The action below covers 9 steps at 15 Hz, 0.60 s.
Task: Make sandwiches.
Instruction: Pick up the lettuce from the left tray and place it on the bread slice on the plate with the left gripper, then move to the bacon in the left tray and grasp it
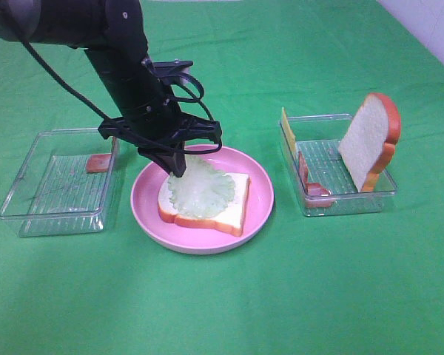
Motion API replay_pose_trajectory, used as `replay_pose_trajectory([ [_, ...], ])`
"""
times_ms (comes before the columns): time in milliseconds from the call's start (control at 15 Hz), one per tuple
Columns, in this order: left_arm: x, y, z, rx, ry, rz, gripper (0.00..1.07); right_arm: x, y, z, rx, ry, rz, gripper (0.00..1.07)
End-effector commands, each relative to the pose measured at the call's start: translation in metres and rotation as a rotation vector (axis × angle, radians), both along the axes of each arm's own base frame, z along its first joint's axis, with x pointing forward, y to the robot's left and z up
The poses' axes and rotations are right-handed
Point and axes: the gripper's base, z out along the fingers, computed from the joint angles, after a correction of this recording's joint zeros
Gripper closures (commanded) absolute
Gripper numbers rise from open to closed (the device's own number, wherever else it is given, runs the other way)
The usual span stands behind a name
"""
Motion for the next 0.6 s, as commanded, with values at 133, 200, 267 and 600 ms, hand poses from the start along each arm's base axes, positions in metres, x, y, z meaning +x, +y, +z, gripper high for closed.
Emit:
replay_pose_trajectory([
  [133, -0.001, -0.001, 0.000, 0.002, 0.003, 0.004, 0.93, -0.001, 0.000, 0.001, -0.007, -0.020, -0.004, 0.38],
  [200, -0.001, -0.001, 0.000, 0.003, 0.006, 0.003, 0.79, -0.001, 0.000, 0.001, -0.007, -0.020, -0.004, 0.38],
  [267, -0.002, -0.001, 0.001, 0.005, 0.011, 0.001, 0.62, -0.001, 0.000, 0.001, -0.007, -0.020, -0.004, 0.38],
  [600, 0.001, 0.004, 0.036, -0.011, -0.058, -0.005, 0.38, -0.001, 0.000, 0.001, -0.007, -0.020, -0.004, 0.38],
])
